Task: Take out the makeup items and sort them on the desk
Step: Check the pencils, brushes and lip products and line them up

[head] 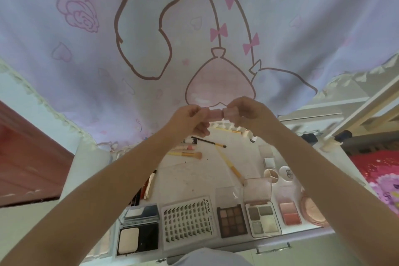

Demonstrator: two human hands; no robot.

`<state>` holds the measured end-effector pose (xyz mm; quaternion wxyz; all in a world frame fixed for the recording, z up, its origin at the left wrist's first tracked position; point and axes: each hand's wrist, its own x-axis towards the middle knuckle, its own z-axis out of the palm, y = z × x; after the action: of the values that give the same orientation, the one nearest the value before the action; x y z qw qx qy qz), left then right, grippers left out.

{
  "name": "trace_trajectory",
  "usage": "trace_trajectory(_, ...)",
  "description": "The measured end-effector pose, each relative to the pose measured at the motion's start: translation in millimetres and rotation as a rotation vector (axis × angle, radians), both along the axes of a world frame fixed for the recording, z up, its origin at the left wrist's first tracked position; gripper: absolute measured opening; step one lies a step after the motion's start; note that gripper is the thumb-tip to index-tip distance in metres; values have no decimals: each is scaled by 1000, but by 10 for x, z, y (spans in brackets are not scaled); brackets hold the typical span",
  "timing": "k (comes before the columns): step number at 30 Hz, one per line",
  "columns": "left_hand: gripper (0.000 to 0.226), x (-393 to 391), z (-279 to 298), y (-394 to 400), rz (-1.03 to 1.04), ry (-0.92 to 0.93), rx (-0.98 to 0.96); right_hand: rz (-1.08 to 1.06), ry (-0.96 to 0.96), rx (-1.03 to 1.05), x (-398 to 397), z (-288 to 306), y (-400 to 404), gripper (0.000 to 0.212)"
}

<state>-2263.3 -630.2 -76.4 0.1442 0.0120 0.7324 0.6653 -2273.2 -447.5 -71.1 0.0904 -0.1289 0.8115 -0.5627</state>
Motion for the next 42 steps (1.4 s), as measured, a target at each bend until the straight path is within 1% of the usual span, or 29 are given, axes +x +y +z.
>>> trace_trajectory(1, 20, -21, 44, 14, -4, -23, 25, 9, 47, 44, -20, 52, 32, 32)
trace_trajectory(3, 21, -48, 106, 71, 2, -34, 48, 43, 51, 49, -70, 148, 104, 29)
trace_trajectory(4, 20, -54, 130, 111, 8, -23, 52, 43, -2, 15, -86, 207, 129, 26)
trace_trajectory(6, 17, -63, 163, 194, 20, 6, 57, -9, -202, -31, -129, 284, 182, 4)
trace_trajectory(8, 14, -74, 188, 271, 22, 31, 60, -62, -330, 45, -157, 313, 237, 28)
trace_trajectory(9, 13, -78, 200, 307, 18, 40, 57, -69, -327, 79, -165, 313, 275, 33)
trace_trajectory(10, 12, -85, 208, 339, 12, 52, 51, -78, -304, 82, -153, 330, 310, 34)
trace_trajectory(12, 13, -93, 220, 397, -5, 76, 41, -62, -227, 28, -119, 337, 394, 27)
trace_trajectory(14, 14, -100, 228, 439, -11, 80, 49, -22, -116, -10, -80, 335, 481, 14)
trace_trajectory(15, 14, -107, 233, 456, -14, 75, 55, -12, -60, -12, -70, 318, 522, 14)
trace_trajectory(17, 16, -113, 240, 492, -34, 52, 63, -22, 7, -20, -39, 292, 581, 31)
trace_trajectory(19, 19, -112, 237, 526, -59, 22, 70, -43, 37, -19, -5, 273, 621, 42)
trace_trajectory(20, 19, -111, 235, 539, -66, 10, 72, -39, 18, -37, 4, 263, 641, 43)
trace_trajectory(22, 17, -116, 233, 559, -70, 13, 56, -25, -132, -101, 19, 291, 649, 36)
trace_trajectory(24, 14, -133, 252, 556, -75, 58, -6, -32, -317, -86, 32, 354, 615, 10)
trace_trajectory(25, 13, -149, 275, 545, -77, 91, -38, -45, -376, -40, 20, 379, 589, 17)
trace_trajectory(26, 13, -166, 303, 532, -85, 123, -60, -65, -402, 17, 5, 402, 553, 33)
trace_trajectory(27, 13, -180, 334, 518, -100, 151, -75, -87, -370, 60, -11, 412, 519, 41)
trace_trajectory(28, 13, -192, 367, 508, -117, 172, -86, -122, -322, 72, -19, 421, 482, 42)
trace_trajectory(30, 15, -209, 424, 488, -133, 193, -97, -164, -190, 32, -19, 403, 438, 31)
trace_trajectory(32, 18, -217, 454, 464, -112, 176, -64, -143, -21, -36, -15, 389, 441, 17)
trace_trajectory(34, 21, -221, 464, 427, -82, 136, -12, -91, 105, -51, -35, 362, 480, 31)
trace_trajectory(35, 22, -223, 462, 409, -71, 119, 1, -65, 121, -60, -41, 366, 487, 37)
trace_trajectory(37, 22, -220, 444, 376, -61, 104, 4, -9, 41, -119, -47, 387, 469, 40)
trace_trajectory(38, 21, -217, 434, 366, -61, 102, 3, 4, -29, -148, -51, 399, 446, 36)
trace_trajectory(39, 21, -213, 426, 359, -62, 102, 5, -3, -93, -165, -48, 417, 415, 28)
trace_trajectory(41, 20, -209, 418, 349, -58, 108, 10, -45, -165, -105, -44, 454, 363, 6)
trace_trajectory(42, 20, -208, 418, 339, -53, 113, 9, -64, -165, -51, -51, 456, 348, 13)
